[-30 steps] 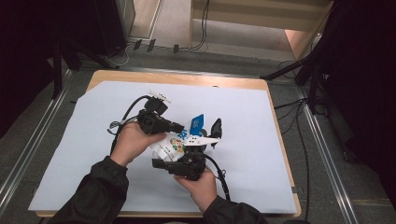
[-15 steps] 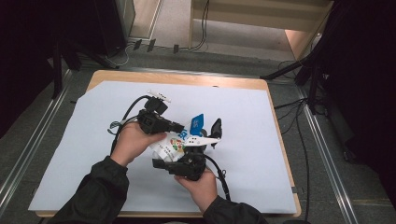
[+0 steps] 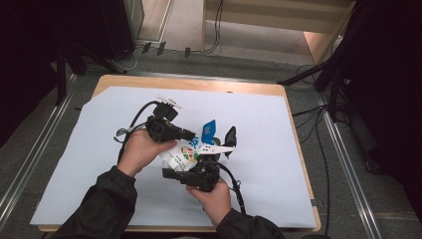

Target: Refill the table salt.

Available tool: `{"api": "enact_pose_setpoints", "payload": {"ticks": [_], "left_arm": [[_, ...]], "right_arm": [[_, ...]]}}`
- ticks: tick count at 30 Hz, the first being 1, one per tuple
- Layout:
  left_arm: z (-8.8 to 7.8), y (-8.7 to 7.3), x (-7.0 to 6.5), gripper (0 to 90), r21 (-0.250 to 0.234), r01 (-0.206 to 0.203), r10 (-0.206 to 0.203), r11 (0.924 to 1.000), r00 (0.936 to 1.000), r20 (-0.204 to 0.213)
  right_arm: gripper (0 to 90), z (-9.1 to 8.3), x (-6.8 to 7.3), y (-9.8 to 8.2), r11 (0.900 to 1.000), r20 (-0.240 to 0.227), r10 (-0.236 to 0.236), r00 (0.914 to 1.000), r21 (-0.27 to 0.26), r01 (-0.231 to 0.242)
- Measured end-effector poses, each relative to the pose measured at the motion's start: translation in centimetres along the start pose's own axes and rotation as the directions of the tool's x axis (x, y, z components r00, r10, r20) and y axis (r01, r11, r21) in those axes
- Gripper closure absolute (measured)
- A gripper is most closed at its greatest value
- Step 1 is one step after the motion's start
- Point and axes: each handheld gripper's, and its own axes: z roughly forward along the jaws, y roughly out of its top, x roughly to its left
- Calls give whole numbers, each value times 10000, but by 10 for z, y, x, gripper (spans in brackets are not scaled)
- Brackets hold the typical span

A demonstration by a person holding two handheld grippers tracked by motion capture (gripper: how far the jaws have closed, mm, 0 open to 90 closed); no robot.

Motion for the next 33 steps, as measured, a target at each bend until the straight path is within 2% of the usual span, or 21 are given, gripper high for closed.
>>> {"api": "enact_pose_setpoints", "payload": {"ticks": [9,18,28,33], "left_arm": [[-2,0,1,900,-37,43,-43,10000,10000,-62],[-3,0,2,900,-78,52,-53,10000,9999,-130],[-1,0,1,900,-41,33,-34,10000,9999,-95],[0,0,2,900,47,-10,10,10000,10000,4]], "right_arm": [[671,1,0,0,9999,-61,90,9999,-57,-90],[652,2,0,1,10000,32,-44,10000,-14,45],[666,1,-1,2,9998,103,-181,9998,97,180],[672,2,-2,2,9999,20,-81,10000,135,81]]}}
